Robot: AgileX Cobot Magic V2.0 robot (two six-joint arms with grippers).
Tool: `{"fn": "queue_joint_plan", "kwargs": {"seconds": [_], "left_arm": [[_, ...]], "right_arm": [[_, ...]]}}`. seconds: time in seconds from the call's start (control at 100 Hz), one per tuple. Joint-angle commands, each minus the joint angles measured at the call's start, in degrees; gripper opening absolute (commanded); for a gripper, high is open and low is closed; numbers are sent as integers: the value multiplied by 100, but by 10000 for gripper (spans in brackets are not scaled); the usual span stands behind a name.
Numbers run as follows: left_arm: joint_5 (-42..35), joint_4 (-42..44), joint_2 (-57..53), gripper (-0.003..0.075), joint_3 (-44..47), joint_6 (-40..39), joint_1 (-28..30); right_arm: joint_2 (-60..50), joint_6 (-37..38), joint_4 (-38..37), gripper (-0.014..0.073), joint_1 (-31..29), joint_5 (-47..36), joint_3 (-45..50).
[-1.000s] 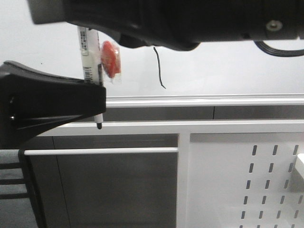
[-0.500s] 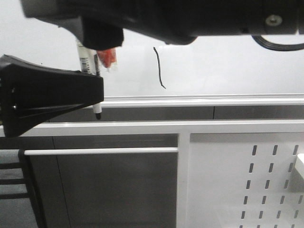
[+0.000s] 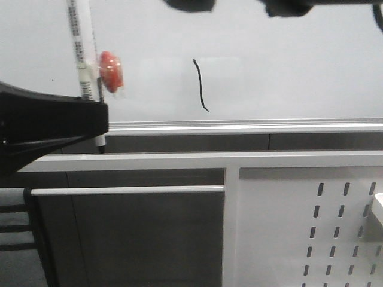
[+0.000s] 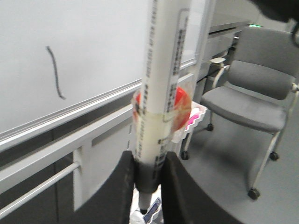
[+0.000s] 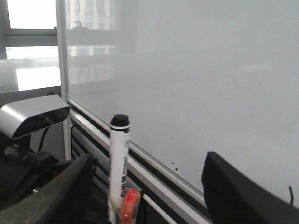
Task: Write number 1 on whiteboard
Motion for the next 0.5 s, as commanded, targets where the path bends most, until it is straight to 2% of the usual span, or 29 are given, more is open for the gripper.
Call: {"fn": "queue_joint_plan", "kwargs": {"seconds": [0.0,0.18,0.38,0.49], "left_arm": [[-1139,-355,-162,-22,63,155,152],[-1139,-479,-435,-22,222,211,258],[-1139,-1262,-774,-22,460,485,258],[-1139,-1481,-921,-22,573,752,258]], "right_arm": [[-411,-258,141,453,-21,-374,-9],[-961,-425,376,453,-21,-40,260],[-1272,-801,598,451,-21,312,353],[-1394,-1003,713,384,-21,607,353]]}}
